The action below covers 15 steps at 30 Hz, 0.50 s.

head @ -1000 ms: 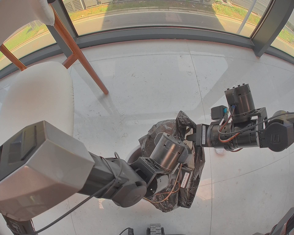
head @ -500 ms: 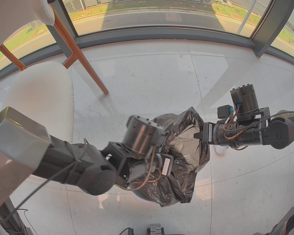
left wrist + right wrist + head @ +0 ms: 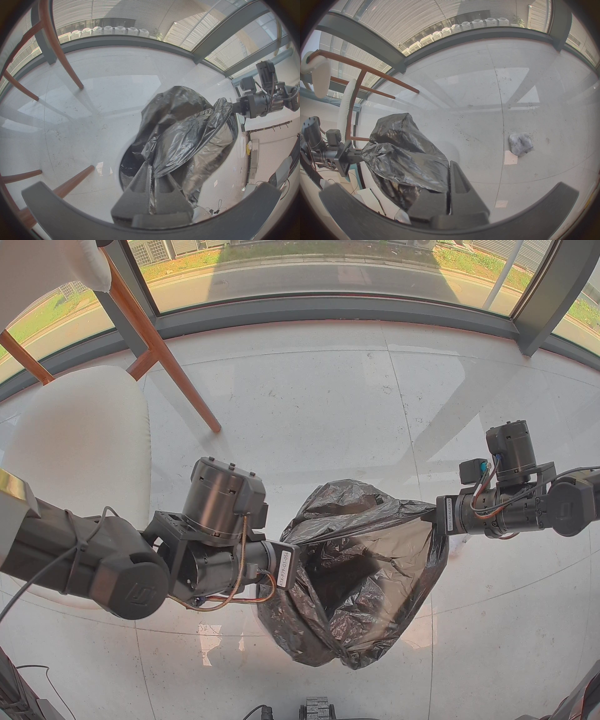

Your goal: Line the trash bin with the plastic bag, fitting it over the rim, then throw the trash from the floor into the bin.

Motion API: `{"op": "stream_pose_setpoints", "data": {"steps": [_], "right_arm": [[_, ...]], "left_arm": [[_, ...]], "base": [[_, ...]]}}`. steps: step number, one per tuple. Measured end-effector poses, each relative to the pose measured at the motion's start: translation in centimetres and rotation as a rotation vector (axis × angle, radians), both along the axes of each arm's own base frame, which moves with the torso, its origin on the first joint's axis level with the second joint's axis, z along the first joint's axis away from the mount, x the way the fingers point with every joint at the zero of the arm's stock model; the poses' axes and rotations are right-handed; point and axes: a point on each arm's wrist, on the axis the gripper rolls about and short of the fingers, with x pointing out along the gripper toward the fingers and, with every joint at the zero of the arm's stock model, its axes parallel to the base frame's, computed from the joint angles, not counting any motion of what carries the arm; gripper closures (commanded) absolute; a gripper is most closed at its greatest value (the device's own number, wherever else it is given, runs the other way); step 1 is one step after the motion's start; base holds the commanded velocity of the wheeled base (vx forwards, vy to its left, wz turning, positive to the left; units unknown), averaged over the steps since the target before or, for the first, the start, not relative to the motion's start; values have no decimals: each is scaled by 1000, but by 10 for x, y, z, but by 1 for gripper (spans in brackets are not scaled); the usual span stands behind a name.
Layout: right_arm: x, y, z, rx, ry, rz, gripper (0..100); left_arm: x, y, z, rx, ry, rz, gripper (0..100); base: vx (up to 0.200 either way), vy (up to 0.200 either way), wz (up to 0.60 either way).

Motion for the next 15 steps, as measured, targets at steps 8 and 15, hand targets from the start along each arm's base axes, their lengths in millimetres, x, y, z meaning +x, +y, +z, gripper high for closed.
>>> {"op": "stream_pose_setpoints", "data": {"steps": [8,15], "right_arm": [[23,5,-3,73,-150,3,100],[24,21,-31,55,-108,48,100]], "left_arm": [[5,10,3,1,-3,26,100],[5,10,4,1,0,27,100]], "base": [[0,0,0],[0,0,0]]}}
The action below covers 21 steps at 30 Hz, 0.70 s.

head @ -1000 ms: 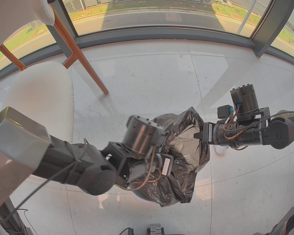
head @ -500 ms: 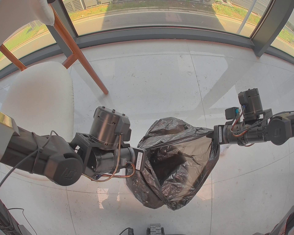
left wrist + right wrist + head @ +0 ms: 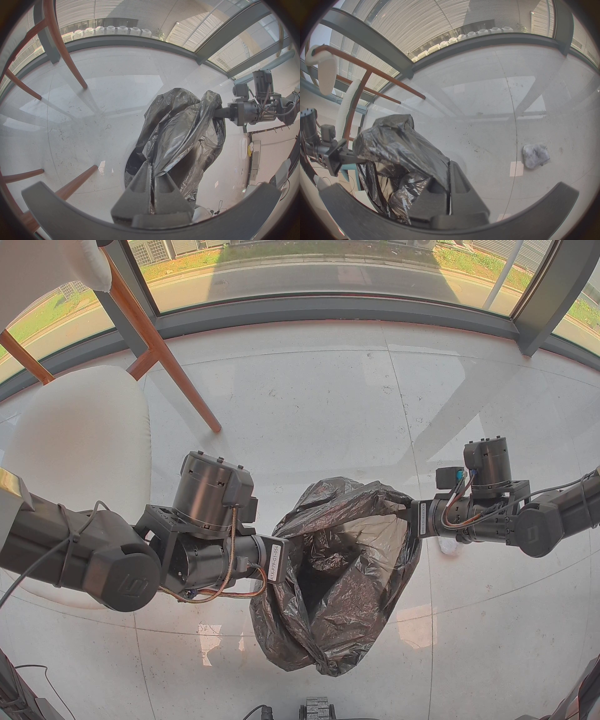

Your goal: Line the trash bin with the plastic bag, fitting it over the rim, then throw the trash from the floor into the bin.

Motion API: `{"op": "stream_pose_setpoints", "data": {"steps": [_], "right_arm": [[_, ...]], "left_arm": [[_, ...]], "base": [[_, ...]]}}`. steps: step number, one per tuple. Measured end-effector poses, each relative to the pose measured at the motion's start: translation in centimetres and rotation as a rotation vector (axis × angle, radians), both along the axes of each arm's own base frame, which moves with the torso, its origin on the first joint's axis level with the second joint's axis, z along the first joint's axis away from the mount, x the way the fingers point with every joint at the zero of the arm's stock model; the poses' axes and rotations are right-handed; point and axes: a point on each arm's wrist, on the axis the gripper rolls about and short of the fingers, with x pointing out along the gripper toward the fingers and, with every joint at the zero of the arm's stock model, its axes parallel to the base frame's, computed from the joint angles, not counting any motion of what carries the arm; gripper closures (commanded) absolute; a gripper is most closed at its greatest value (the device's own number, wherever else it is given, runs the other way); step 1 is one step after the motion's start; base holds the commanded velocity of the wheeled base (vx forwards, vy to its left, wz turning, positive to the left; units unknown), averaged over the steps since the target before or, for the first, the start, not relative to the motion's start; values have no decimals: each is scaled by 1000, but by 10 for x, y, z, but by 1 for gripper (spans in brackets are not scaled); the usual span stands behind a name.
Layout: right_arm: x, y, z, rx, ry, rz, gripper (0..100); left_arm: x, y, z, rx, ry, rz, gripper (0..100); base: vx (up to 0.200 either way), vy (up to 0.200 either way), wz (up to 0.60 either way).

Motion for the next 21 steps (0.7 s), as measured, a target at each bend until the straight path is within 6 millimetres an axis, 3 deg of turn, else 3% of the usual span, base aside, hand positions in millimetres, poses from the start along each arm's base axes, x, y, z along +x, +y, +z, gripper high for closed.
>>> {"op": "stream_pose_setpoints", "data": {"steps": [1,13,21], "right_arm": [[0,2,-3,-6,7,6,0],[6,-4,-22,-40,38,47,0],[-25,-12,-31,-32,98,100,0]], "left_arm": [[0,0,-1,3,3,0,100],[-1,-6,6,-5,0,-15,100],[-3,-16,10,-15,-12,-40,100]], "base": [[0,0,0],[0,0,0],[0,0,0]]}}
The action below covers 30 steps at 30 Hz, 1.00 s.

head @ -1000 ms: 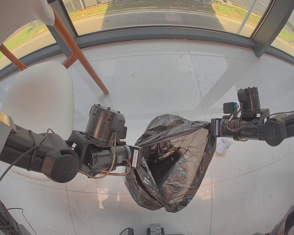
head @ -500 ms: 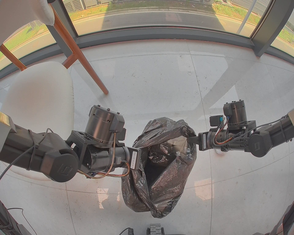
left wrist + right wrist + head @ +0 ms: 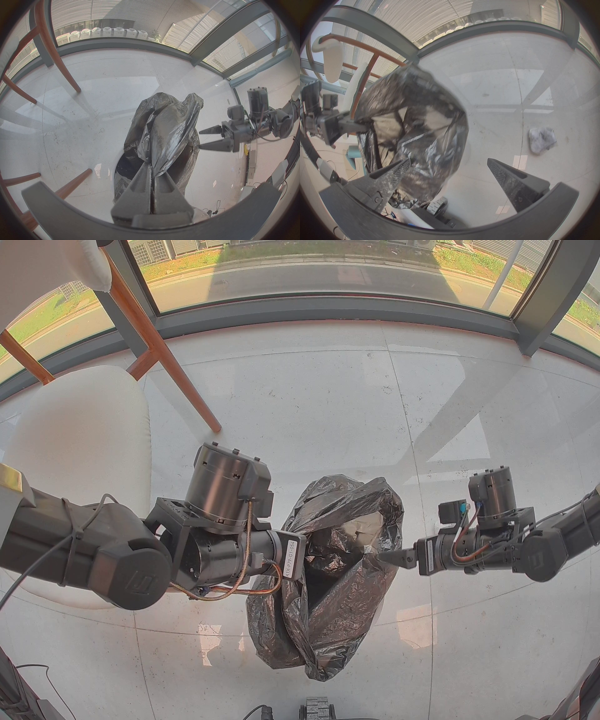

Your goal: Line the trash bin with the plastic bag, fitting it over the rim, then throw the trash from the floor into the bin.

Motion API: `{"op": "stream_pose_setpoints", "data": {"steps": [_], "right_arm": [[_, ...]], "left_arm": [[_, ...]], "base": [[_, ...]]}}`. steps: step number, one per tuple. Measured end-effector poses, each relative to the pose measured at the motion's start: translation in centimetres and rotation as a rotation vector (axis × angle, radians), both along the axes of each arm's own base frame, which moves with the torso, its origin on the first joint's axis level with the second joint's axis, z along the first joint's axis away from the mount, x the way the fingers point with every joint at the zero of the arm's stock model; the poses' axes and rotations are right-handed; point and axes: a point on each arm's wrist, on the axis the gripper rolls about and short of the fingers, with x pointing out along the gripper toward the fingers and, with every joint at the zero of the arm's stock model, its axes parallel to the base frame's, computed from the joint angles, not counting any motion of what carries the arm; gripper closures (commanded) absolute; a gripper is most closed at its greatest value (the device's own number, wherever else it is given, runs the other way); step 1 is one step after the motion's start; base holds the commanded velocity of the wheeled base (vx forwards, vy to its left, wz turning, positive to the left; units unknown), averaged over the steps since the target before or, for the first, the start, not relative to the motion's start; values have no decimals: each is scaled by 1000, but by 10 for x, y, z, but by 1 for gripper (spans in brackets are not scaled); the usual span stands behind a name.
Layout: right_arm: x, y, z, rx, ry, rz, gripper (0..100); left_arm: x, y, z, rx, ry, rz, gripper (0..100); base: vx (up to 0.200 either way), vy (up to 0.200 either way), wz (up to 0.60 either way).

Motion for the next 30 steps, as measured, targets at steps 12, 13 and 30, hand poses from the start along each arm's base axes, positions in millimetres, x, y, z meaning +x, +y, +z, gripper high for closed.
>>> {"op": "stream_pose_setpoints", "data": {"steps": [12,13,30], "right_arm": [[-5,4,-23,47,-67,24,0],[-3,5,-26,51,-77,23,0],[12,14,-35,126,-60,10,100]], "left_arm": [[1,-4,-4,5,7,-6,100],[1,-4,-4,5,6,-6,100],[3,-3,-4,5,7,1,100]], "base": [[0,0,0],[0,0,0],[0,0,0]]}}
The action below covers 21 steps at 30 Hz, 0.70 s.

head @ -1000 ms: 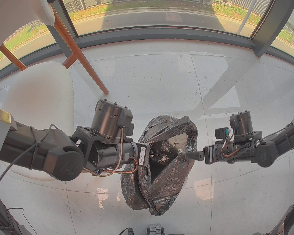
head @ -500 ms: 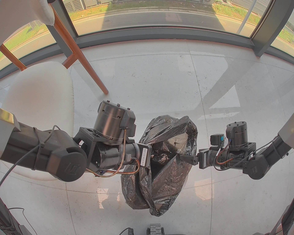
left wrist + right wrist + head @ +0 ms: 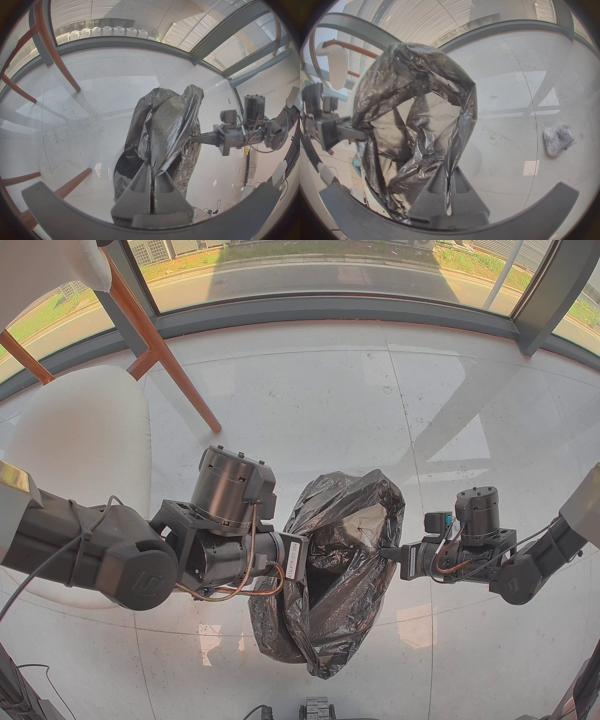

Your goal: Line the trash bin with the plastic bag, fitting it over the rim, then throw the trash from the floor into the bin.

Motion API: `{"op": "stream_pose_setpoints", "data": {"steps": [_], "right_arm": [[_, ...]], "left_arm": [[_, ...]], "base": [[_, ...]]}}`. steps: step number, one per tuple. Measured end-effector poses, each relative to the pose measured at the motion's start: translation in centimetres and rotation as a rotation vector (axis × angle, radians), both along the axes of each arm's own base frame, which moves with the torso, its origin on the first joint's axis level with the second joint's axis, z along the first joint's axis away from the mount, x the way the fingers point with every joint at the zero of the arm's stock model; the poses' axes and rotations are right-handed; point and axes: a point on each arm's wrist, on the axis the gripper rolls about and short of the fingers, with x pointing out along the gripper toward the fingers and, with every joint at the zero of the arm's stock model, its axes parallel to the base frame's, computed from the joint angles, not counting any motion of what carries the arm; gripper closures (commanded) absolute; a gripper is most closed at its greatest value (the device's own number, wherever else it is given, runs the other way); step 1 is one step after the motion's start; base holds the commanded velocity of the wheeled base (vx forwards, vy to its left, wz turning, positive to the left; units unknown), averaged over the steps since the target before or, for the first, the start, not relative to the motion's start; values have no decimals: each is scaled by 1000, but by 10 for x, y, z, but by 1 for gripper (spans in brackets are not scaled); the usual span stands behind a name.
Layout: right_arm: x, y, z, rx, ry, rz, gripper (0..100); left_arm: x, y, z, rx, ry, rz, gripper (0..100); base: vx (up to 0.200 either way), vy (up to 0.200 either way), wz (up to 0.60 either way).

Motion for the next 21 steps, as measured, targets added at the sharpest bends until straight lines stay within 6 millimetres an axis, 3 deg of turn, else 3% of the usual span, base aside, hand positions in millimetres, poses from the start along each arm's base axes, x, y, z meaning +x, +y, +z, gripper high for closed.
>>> {"op": "stream_pose_setpoints", "data": {"steps": [9,21], "right_arm": [[-33,-13,17,7,79,6,100],[-66,-28,7,-34,172,18,100]], "left_arm": [[-3,5,-3,46,49,3,100],[-19,18,-3,151,179,1,100]], "base": [[0,0,0],[0,0,0]]}}
